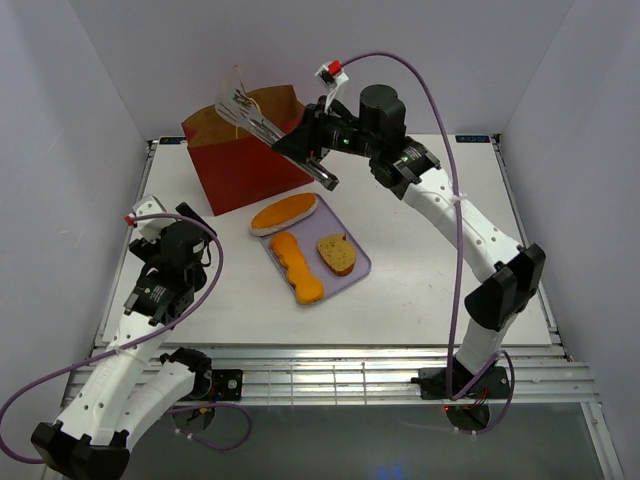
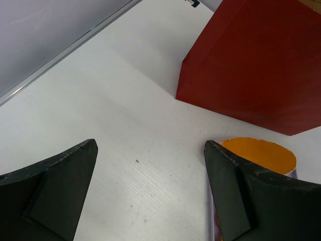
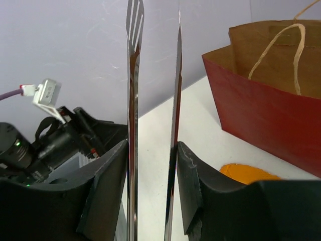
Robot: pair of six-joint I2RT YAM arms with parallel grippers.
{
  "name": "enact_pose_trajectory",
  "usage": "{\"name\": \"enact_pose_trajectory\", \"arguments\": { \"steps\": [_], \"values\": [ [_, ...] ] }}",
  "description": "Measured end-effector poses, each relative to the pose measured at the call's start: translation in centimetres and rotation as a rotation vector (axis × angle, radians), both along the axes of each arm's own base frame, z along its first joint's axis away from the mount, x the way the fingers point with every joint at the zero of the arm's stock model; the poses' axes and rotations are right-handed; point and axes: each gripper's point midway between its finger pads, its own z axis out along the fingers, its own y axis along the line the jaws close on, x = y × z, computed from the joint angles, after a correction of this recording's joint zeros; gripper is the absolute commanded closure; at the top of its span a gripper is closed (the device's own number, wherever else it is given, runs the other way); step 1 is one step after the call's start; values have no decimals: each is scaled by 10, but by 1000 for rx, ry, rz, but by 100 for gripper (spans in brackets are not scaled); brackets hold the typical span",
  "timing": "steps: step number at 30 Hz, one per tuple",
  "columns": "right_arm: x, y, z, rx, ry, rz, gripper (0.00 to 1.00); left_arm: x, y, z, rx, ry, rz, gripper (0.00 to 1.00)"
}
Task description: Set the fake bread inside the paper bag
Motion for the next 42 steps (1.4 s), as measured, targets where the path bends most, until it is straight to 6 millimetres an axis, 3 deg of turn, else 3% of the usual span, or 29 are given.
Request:
{"name": "enact_pose_trajectory", "arguments": {
  "steps": [4, 11, 16, 23, 26, 31, 42],
  "values": [
    [-27, -23, 3, -31, -26, 11, 50, 0, 1, 0, 6, 2, 0, 2],
    [-73, -72, -41, -129, 2, -31, 47, 0, 1, -1, 14, 10, -2, 2],
    [-97, -106, -97, -206, 68, -76, 45, 1, -1, -3, 18, 21, -13, 2],
    [-126, -146, -209, -367, 225, -139, 43, 3, -4, -4, 15, 25, -34, 2],
    [-137, -163, -243, -428, 277, -174, 41, 3, -5, -4, 13, 26, -43, 2],
    [-146, -182, -259, -438, 277, -221, 40, 5, -9, -4, 6, 26, -63, 2],
    [-154, -183, -277, -455, 321, -196, 38, 9, -14, -8, 2, 44, -95, 2]
  ]
}}
